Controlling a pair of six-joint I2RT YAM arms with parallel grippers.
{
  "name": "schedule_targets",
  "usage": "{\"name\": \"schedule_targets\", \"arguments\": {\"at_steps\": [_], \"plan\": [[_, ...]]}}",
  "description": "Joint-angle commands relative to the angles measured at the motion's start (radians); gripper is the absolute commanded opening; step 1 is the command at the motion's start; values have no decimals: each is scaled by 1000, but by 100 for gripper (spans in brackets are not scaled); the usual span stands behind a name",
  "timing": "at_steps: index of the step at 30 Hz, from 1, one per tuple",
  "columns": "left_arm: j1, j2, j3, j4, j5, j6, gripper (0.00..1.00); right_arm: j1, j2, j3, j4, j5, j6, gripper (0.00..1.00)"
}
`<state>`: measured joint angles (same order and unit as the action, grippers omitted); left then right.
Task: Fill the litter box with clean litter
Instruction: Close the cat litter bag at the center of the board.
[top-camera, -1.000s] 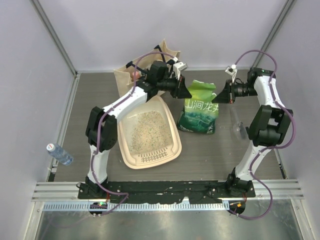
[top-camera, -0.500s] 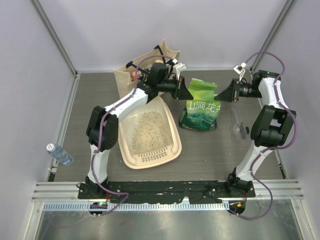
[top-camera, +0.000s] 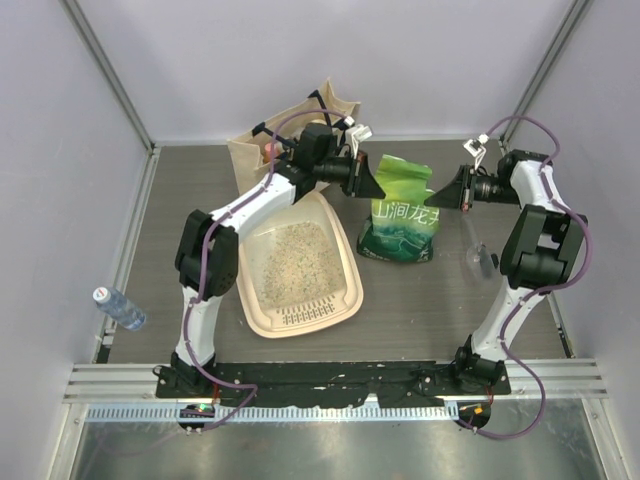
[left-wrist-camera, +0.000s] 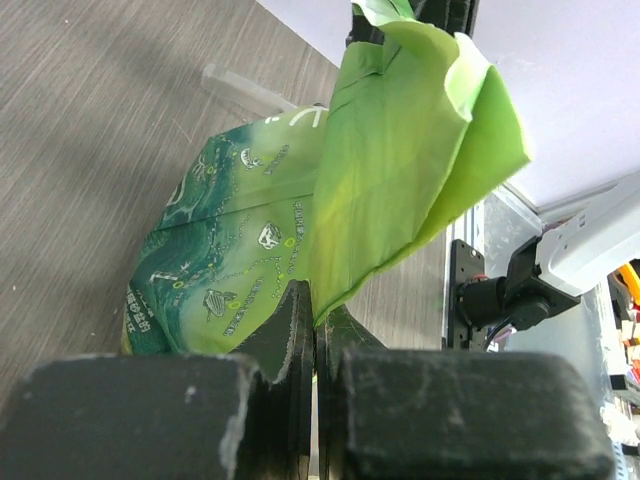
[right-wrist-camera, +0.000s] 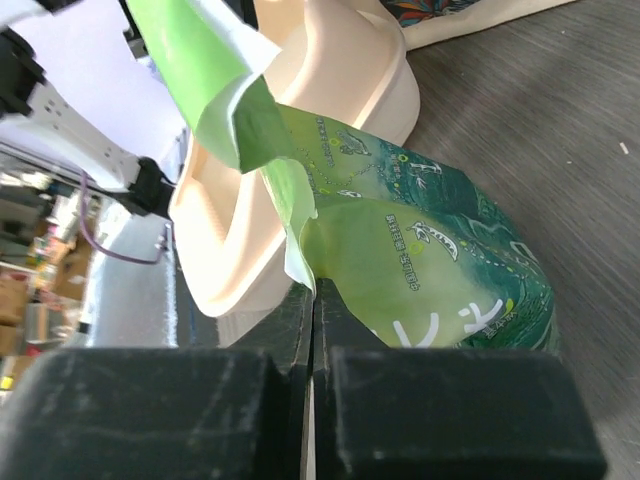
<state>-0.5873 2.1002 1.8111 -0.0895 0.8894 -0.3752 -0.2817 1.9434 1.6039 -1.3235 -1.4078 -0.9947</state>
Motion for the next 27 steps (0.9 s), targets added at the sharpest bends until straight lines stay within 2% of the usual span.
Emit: {"name": "schedule_targets", "arguments": {"at_steps": [1, 4, 5, 7, 8, 12, 15, 17, 18, 19, 20, 23, 26, 27], "plan": [[44, 1, 28, -88, 3, 4, 0, -45, 84, 86, -180, -128, 161, 1], [69, -26, 2, -121, 40, -65, 0, -62, 77, 117, -122, -119, 365, 1], [76, -34, -9, -131, 71, -79, 0, -60, 62, 60, 76, -117, 679, 1], [87, -46, -42, -159, 121, -120, 0, -60, 45, -7, 266, -128, 978, 1], [90, -46, -59, -165, 144, -151, 0, -60, 45, -50, 367, -128, 1066, 1], [89, -95, -176, -138, 155, -228, 0, -59, 35, -133, 512, -129, 1340, 1], [98, -101, -176, -127, 131, -231, 0, -65, 22, -150, 555, -129, 1354, 1], [99, -89, -115, -170, 37, -214, 17, -77, 11, -101, 468, -128, 1204, 1], [98, -82, -92, -162, 34, -203, 23, -79, 6, -79, 439, -128, 1153, 1], [95, -72, -55, -153, 26, -200, 35, -79, 3, -62, 426, -128, 1101, 1], [92, -60, -38, -150, 17, -192, 38, -79, -1, -35, 425, -129, 1084, 1], [75, -39, 19, -141, 10, -182, 40, -79, 3, 37, 405, -99, 1000, 15], [60, -28, 39, -138, -29, -166, 41, -76, 32, 77, 392, -97, 972, 20], [55, -26, 40, -130, -33, -166, 45, -76, 41, 88, 371, -99, 947, 27]]}}
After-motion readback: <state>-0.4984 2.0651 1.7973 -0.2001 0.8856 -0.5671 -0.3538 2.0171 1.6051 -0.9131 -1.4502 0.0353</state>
